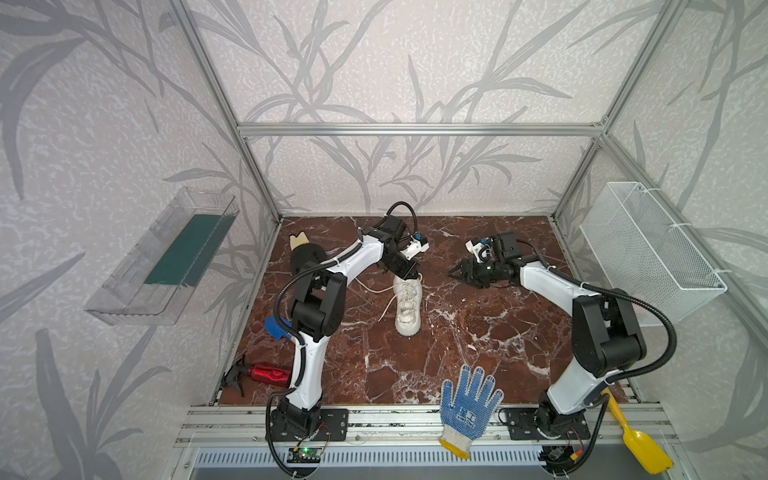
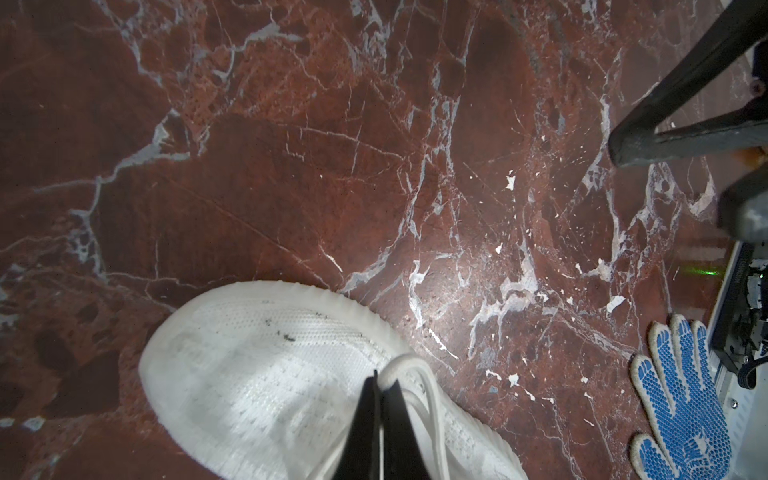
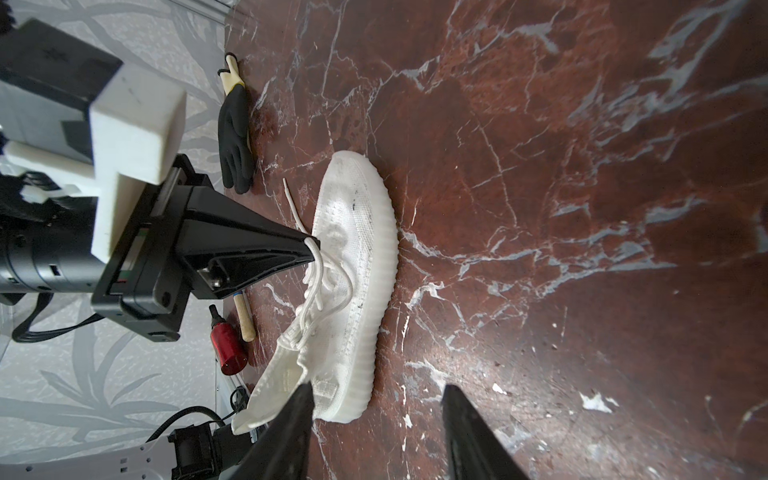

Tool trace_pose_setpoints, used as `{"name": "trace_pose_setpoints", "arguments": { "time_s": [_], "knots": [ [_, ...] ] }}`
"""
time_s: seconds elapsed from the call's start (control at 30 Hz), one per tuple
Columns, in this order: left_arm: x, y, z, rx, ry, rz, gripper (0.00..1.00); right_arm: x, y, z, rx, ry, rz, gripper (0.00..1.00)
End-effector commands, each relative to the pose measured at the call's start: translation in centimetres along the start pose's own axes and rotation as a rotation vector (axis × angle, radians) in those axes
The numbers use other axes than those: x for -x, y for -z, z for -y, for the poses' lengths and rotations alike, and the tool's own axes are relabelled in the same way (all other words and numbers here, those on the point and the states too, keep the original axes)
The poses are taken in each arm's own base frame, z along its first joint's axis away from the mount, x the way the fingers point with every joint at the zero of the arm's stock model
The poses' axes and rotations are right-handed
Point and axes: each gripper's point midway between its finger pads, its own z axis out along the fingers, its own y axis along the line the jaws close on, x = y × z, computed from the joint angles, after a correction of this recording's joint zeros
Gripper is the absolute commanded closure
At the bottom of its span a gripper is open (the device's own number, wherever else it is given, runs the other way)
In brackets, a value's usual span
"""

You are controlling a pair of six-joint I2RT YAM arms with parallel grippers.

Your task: Tie the shoes

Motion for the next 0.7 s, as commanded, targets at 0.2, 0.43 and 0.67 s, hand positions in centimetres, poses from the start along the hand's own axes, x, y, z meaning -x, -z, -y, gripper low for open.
{"name": "trace_pose_setpoints", "arguments": {
  "time_s": [0.2,0.43,0.67],
  "knots": [
    [0.0,-0.4,-1.0,0.045,0.047,-0.038,1.0,-1.2,-1.8,-0.2,0.022,-0.012,-0.04,0.5],
    [0.0,0.2,-0.7,0.04,0.038,-0.056,0.82,-1.5,-3.6,-0.9,0.045,-0.013,-0.061,0.5],
    [0.0,0.7,-0.5,0.042,0.031,-0.06,0.73,-1.4,-5.1,-1.3,0.065,-0.022,-0.069,0.5]
  ]
}}
